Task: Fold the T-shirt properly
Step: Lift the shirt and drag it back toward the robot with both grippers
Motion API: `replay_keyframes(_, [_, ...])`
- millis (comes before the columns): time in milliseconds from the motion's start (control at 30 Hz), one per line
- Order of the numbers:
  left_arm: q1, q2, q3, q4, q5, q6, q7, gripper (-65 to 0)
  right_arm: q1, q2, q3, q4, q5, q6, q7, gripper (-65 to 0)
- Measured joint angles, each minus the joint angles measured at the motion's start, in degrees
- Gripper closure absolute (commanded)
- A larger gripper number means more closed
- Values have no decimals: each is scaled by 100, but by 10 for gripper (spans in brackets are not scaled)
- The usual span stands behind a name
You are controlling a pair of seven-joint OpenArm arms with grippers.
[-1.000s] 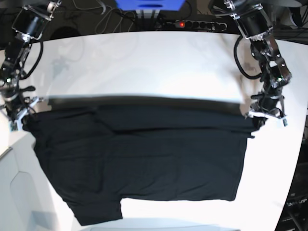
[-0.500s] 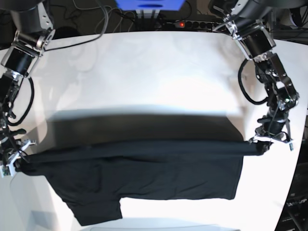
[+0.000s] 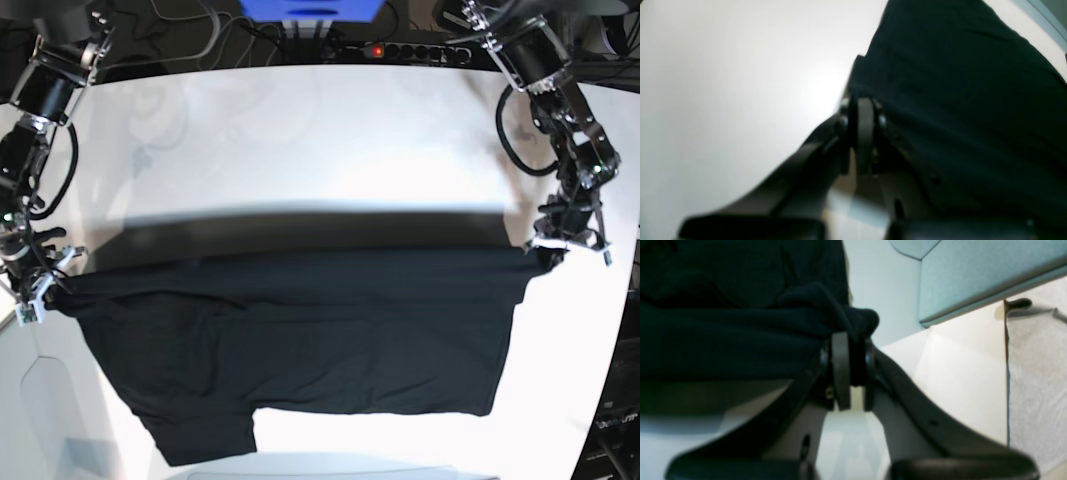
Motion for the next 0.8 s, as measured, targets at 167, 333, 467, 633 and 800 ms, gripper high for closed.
replay_keyframes(167, [74,57,-260,2,-74,-63,63,-1,289,-164,540,199,125,0,48,0])
replay_keyframes(333, [188,68,-369,181,-122,-111,42,-1,-15,-474,1058,483,111,2,11,0])
replay_keyframes(467, [374,72,-369,181,-87,-105,68,-1,-452,-507,1062,581,109,11,0,0])
replay_keyframes(633, [461,68,-369,170,-46,-87,24,-1,-575,-619,1075,584,46,17,-61,0])
replay_keyframes(800, [568,74,-372,170,-68,-94,72,-1,-190,-667,1147,1128,129,15,35,0])
